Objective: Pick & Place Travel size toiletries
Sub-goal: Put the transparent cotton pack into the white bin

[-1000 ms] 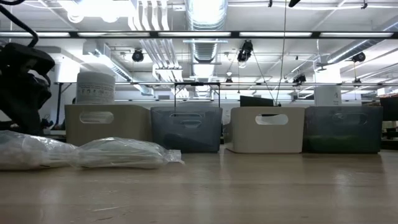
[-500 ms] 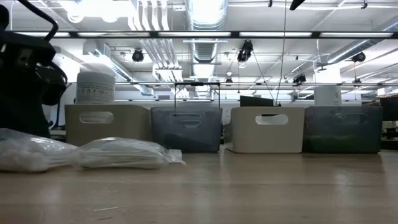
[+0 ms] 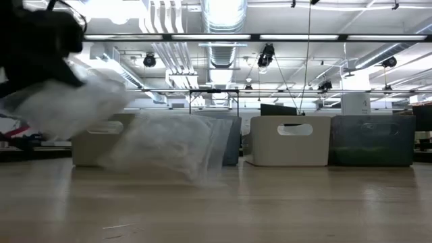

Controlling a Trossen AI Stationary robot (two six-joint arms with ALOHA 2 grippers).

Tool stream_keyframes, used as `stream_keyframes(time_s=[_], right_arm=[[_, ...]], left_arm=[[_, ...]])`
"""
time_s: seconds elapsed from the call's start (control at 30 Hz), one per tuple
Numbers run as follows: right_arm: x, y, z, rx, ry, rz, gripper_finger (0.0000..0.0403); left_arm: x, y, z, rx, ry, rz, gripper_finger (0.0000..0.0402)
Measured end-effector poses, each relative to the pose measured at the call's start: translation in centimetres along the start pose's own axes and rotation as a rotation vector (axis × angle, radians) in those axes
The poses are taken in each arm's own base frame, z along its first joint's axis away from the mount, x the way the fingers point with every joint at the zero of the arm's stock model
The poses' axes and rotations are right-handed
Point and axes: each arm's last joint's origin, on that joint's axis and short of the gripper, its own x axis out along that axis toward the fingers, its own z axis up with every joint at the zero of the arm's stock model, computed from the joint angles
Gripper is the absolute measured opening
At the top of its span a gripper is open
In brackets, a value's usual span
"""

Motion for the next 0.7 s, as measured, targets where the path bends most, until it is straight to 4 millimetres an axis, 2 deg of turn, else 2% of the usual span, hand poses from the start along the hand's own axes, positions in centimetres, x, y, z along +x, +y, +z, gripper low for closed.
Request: stream_keyframes(time_s=[0.17,0.33,0.43,0.57,0.7], right_arm=[[-1.1,0.2,0.6,0.017,-0.083,0.059,0.0368],[-2.3,0.5,1.4,0.046,-0.195,0.128,0.0368],[-2.9,0.7,2.0,0.055,-0.273,0.161,0.0368],[-3.7,0.8,2.8,0.042,-0.322,0.185,0.0368],[-4.1,0.9,3.3,0.032,-0.344,0.194,0.0368]], left_arm=[[-1.8,-1.1,4.5,0.081,-0.222,-0.03,0.0011],[-1.3,-1.9,10.7,0.229,-0.454,-0.043,0.0011],[0.5,-1.5,14.4,0.312,-0.486,-0.041,0.0011],[4.2,-0.6,18.6,0.369,-0.452,-0.031,0.0011],[8.1,-2.0,21.9,0.454,-0.436,-0.089,0.0011]])
